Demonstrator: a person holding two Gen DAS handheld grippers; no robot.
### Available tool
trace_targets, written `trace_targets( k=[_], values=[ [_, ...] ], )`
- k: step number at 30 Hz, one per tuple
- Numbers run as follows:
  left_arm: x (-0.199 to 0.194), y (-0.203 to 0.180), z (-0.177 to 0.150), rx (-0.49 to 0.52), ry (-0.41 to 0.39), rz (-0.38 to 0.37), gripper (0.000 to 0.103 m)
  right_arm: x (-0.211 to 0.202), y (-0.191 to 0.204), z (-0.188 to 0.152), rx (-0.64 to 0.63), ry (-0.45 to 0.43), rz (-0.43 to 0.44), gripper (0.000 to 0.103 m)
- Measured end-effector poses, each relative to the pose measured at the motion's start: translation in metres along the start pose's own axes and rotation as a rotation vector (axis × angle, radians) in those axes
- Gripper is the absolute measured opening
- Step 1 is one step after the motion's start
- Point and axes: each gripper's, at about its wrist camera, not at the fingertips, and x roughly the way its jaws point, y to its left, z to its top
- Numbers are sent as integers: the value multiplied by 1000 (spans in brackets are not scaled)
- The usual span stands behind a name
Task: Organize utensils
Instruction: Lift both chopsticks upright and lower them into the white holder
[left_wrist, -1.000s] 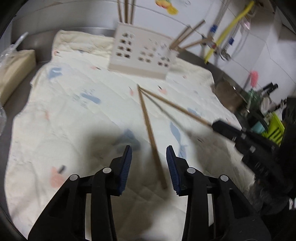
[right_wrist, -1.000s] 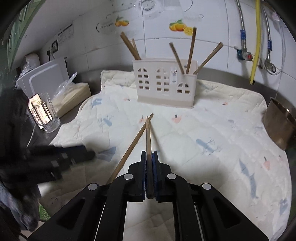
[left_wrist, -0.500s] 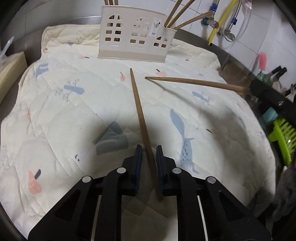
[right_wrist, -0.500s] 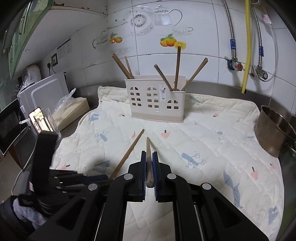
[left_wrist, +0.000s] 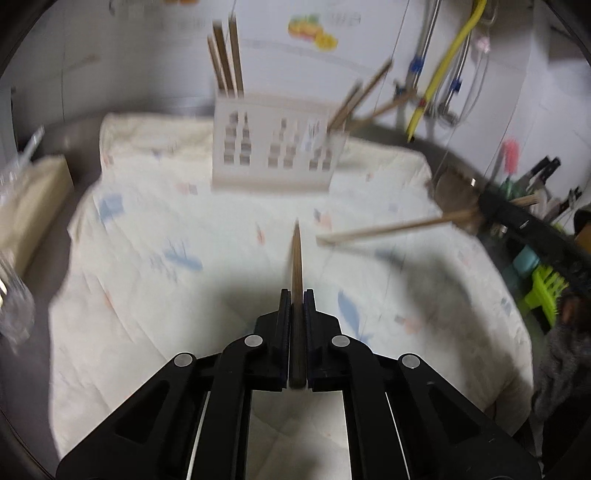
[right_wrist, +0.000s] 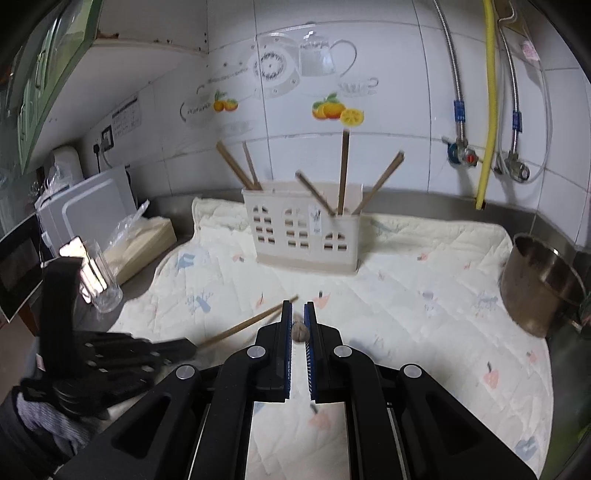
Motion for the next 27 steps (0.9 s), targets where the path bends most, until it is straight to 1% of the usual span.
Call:
trace_targets(
  k=[5, 8, 12, 20, 23, 27],
  values=[
    [-19, 3, 36, 17, -72, -11, 5, -3, -8, 31, -19, -29, -3, 6],
    [-24, 3, 53, 33, -91, -9, 5, -2, -15, 53, -33, -41, -11, 6],
    [-26, 6, 76, 38, -106, -23, 5, 1, -22, 78, -46, -49, -17, 6],
    [-46, 0, 133, 62, -194, -48, 5, 6, -32, 130, -72, -105, -43, 6],
    [-55, -5, 157, 79, -248, -45, 5, 10, -38, 151, -67, -132, -54, 6],
    [-68, -9, 187, 89, -328, -40, 5, 18, -47, 170, -53, -154, -65, 6]
  ],
)
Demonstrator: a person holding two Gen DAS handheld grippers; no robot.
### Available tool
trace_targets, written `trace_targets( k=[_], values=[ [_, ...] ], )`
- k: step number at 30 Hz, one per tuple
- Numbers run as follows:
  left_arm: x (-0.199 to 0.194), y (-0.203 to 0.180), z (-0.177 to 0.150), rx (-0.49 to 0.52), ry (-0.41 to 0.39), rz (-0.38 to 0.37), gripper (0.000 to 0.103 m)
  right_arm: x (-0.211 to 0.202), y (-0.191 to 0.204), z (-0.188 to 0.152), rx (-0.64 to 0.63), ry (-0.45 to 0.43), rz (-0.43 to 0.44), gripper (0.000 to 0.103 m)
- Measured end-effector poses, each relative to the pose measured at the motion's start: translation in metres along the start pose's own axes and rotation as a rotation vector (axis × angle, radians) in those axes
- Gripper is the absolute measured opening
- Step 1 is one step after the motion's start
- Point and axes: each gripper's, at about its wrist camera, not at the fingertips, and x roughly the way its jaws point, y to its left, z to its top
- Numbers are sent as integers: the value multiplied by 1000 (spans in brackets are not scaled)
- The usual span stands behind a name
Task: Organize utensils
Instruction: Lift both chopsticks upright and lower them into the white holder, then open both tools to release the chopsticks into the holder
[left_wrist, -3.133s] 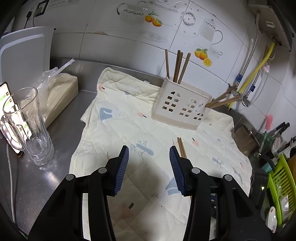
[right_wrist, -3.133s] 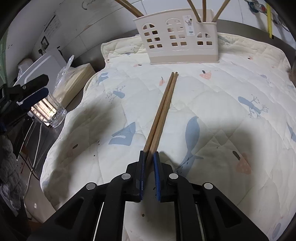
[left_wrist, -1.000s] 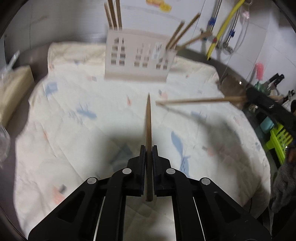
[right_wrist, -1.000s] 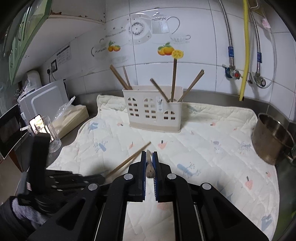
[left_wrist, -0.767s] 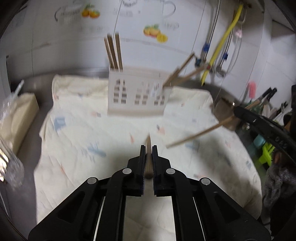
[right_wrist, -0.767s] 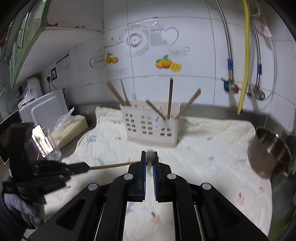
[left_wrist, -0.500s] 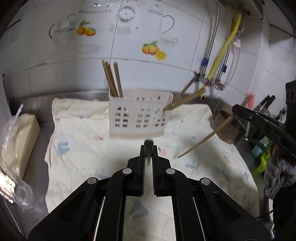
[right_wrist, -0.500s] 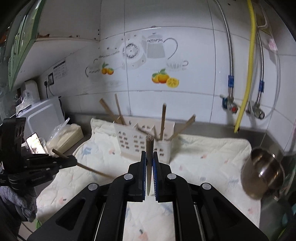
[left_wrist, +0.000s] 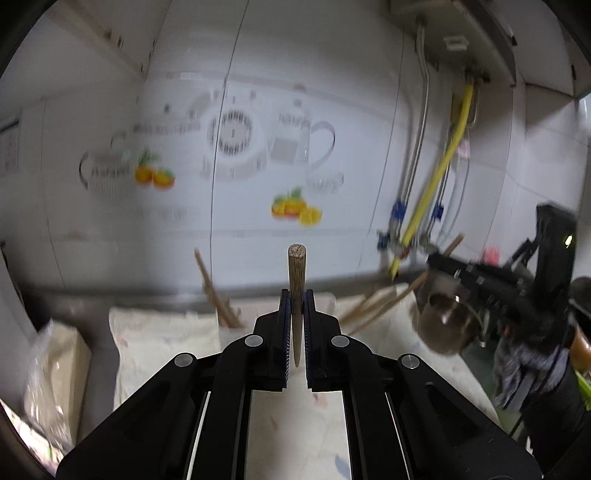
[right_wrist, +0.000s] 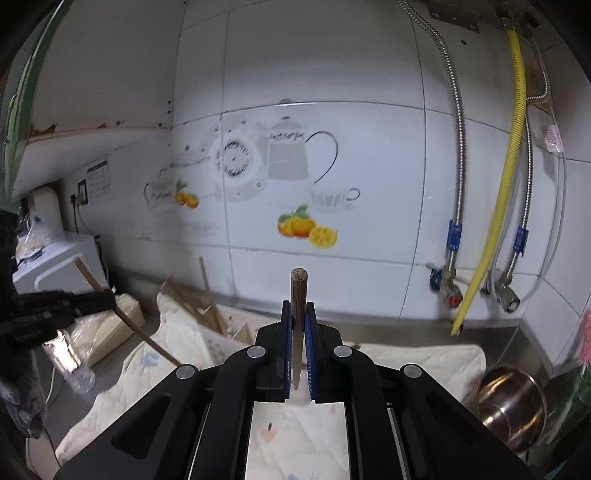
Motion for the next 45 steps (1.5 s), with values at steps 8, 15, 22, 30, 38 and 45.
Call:
trace_targets(
  k=[8, 15, 22, 30, 38, 45],
  values=[
    [9, 9, 39, -14, -98, 40, 5, 29, -11, 17, 11, 3, -14, 6],
    [50, 29, 30, -28, -23, 84, 5, 53, -12, 18, 16, 24, -7, 6],
    [73, 37, 18, -21, 32, 120, 5, 72, -6, 12, 5, 59, -1, 6],
    [99, 36, 1, -20, 102, 113, 6, 94, -5, -3, 2, 122, -7, 7],
    [102, 35, -8, -6, 119, 113, 9, 102, -9, -13, 18, 144, -9, 8],
    [77, 30, -8, -12, 80, 135, 39, 81, -9, -10, 17, 111, -16, 20]
  ],
)
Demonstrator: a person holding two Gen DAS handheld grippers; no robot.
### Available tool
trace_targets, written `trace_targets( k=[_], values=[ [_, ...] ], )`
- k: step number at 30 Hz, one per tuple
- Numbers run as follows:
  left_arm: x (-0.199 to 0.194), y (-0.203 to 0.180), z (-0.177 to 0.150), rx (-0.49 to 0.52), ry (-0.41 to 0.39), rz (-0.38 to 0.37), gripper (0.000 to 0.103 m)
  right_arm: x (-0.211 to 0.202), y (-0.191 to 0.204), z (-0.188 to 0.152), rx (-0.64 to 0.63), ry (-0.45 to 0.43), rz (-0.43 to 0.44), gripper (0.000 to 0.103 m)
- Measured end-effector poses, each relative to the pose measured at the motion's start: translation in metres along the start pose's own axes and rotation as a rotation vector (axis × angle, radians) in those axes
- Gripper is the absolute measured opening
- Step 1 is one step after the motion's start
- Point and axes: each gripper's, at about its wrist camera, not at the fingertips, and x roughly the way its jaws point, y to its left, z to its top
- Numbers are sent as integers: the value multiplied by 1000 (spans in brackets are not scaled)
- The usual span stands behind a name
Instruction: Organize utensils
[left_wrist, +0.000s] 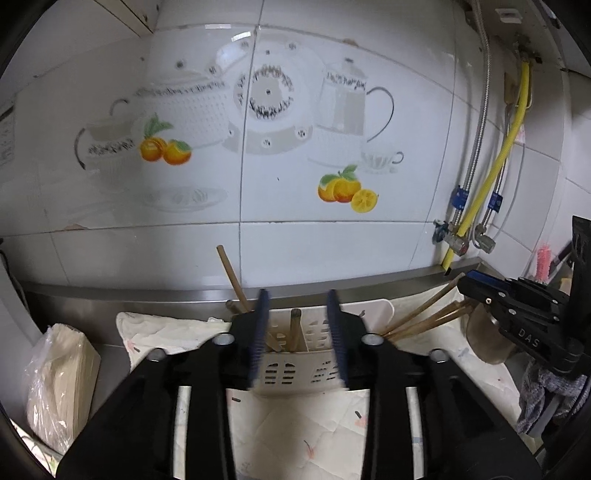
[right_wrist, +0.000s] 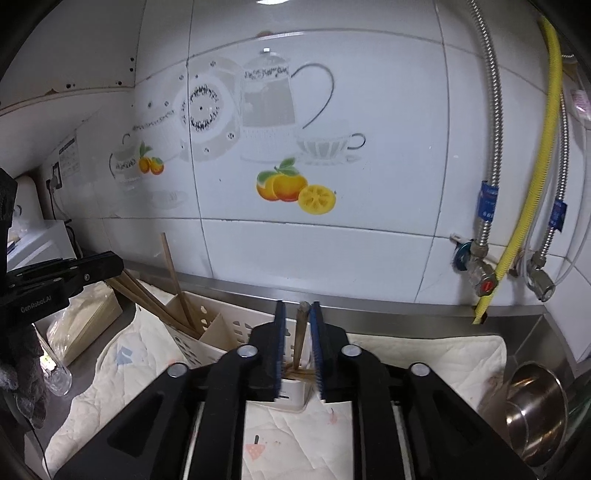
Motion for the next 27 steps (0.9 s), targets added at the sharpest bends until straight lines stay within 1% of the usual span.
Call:
trace_targets(
  k=[1, 3, 4, 6, 7, 8, 10, 11, 12, 13, 15, 17, 18, 21, 23, 25, 27],
  values=[
    [-7, -1, -1, 0, -9, 1, 43, -6, 0, -1, -1, -7, -1, 21],
    [-18, -5, -4, 1, -25, 1, 47, -17, 2, -3, -3, -21, -5, 30],
    [-26, -7, -7, 2, -35, 2, 52, -24, 3, -4, -6, -31, -8, 32],
    [-39, -10, -12, 2, -53, 2, 56, -39, 6, -8, -16, -50, -12, 35],
    [-47, -11, -16, 0, -63, 0, 61, -45, 8, -10, -18, -57, -14, 37],
    [-54, -12, -20, -3, -69, 3, 67, -51, 10, -12, -21, -63, -15, 42],
    [-65, -13, -27, -3, -80, 5, 68, -67, 15, -19, -27, -79, -17, 46],
    [-71, -14, -31, -2, -84, 5, 71, -70, 17, -21, -30, -81, -18, 49],
    [-76, -15, -35, -2, -89, 8, 74, -77, 20, -26, -33, -84, -20, 50],
    [-83, -15, -40, -2, -99, 18, 81, -83, 22, -30, -32, -88, -20, 53],
    [-93, -16, -48, 2, -111, 31, 85, -92, 27, -38, -35, -90, -17, 58],
    [-103, -15, -57, -1, -117, 43, 96, -101, 34, -49, -44, -93, -25, 61],
    [-108, -14, -63, -4, -120, 55, 97, -104, 37, -52, -50, -91, -30, 65],
    [-117, -12, -77, -9, -116, 71, 98, -110, 45, -68, -67, -80, -45, 72],
    [-120, -8, -86, -24, -108, 72, 98, -112, 48, -80, -62, -69, -49, 77],
    [-122, -4, -96, -41, -97, 66, 98, -113, 50, -91, -49, -52, -40, 80],
    [-123, 0, -106, -59, -82, 72, 98, -113, 51, -101, -40, -32, -43, 85]
  ],
)
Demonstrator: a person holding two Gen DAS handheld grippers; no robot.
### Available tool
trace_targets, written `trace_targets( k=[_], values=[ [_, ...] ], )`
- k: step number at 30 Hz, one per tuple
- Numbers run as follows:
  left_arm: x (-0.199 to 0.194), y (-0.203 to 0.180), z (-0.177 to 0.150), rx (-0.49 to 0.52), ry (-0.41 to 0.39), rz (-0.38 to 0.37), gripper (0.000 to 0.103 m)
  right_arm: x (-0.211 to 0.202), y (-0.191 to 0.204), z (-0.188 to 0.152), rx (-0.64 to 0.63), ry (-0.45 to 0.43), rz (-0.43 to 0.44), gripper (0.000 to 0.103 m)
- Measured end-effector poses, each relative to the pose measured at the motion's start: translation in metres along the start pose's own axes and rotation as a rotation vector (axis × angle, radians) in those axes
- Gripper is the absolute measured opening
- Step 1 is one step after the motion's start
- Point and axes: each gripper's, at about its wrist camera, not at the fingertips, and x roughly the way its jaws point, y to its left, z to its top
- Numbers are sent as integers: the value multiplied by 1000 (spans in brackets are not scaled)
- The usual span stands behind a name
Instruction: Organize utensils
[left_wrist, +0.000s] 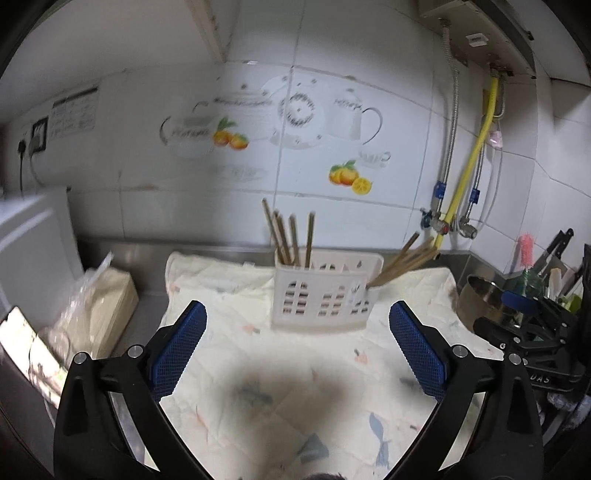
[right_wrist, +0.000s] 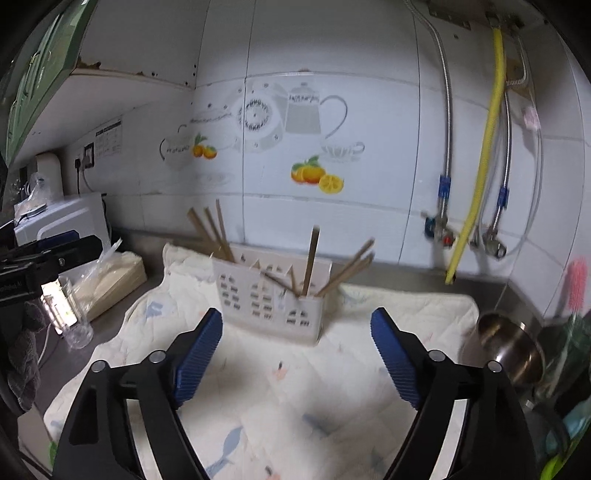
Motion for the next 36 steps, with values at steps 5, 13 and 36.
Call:
trace_targets(
  k=[5, 13, 36],
  values=[
    [-4, 11, -23, -29, 31, 28, 98, -6, 5, -23, -2, 25, -35, 90],
    [-4, 13, -53, -28, 77, 78, 98, -9, 10, -48, 18, 55, -39, 93],
    [-6, 5, -72, 2, 106, 113, 98, -2, 3, -76, 68, 124, -16, 96]
  ],
)
